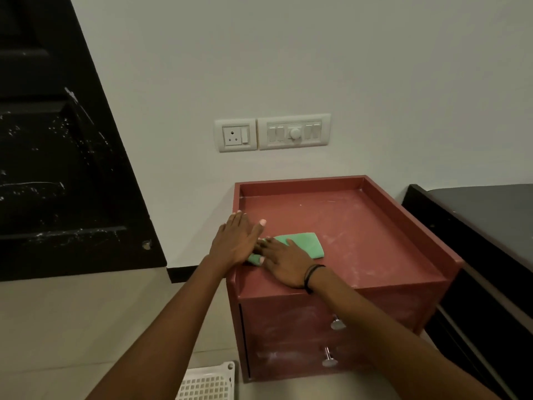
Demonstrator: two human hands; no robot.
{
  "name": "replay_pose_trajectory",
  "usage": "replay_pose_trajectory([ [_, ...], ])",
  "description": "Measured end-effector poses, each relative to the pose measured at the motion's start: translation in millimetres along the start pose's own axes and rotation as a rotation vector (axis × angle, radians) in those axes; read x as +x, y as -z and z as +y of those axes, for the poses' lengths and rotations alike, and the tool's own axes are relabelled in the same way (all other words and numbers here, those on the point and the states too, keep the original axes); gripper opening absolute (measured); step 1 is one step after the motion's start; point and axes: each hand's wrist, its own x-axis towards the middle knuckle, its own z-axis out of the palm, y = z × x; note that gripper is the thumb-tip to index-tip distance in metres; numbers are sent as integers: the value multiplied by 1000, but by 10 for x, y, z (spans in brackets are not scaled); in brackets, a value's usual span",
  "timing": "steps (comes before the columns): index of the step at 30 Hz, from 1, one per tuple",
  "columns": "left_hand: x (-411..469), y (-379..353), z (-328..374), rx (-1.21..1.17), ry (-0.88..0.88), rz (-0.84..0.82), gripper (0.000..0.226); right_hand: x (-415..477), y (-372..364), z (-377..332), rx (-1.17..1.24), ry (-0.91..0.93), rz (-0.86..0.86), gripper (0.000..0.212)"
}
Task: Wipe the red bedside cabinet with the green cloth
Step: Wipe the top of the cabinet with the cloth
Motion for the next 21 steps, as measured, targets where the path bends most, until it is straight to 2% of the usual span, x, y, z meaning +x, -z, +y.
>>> replay_pose_trajectory([
  [9, -109, 73, 84, 45, 23, -37, 87, -791, -150, -149, -9, 67, 27, 50],
  [16, -93, 75, 176, 129, 5, -98, 97, -859, -94, -129, 40, 47, 46, 52],
  [21, -80, -37, 421, 148, -87, -131, 98, -881, -16, 217, 23, -24, 77, 51],
])
